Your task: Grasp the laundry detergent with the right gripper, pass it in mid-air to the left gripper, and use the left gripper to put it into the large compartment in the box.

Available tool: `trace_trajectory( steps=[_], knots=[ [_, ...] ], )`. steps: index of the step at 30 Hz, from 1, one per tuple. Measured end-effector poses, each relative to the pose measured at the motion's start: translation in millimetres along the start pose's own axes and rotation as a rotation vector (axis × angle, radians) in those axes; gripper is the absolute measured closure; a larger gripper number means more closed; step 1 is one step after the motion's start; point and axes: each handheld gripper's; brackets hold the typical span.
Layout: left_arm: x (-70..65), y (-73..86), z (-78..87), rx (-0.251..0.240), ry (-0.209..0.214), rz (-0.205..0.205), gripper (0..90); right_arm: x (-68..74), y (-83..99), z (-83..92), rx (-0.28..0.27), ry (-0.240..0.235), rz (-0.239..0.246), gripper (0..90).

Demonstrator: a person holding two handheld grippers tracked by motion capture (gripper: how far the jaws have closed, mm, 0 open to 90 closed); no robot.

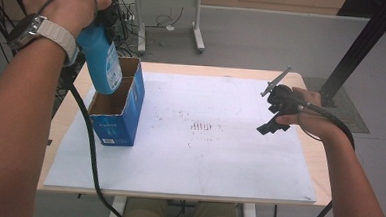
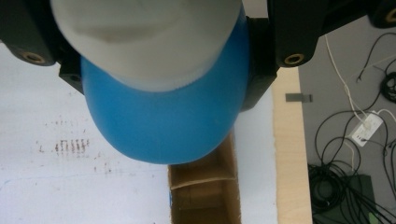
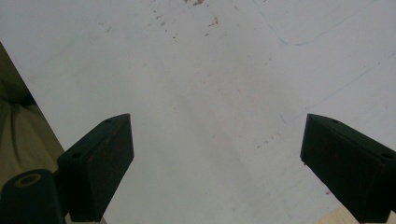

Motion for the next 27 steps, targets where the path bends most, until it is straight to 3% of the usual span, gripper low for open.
trace_trajectory(
  steps=[12,27],
  knots=[
    [8.9,0.6,-10.1,-0.012,-0.005,0.021,38.0,-0.1,-1.1,-4.4,-0.005,-0.007,-0.001,9.5],
    [12.2,0.9,-34.6,-0.01,-0.015,0.005,38.0,-2.4,1.7,-9.8,0.001,-0.013,-0.012,9.4]
  ],
)
Point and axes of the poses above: each handheld gripper's, and its own axes: z roughly backward along the jaws, y roughly out of its underside, x roughly to its left, and after that the axes turned 14 degrees about -x, right-handed
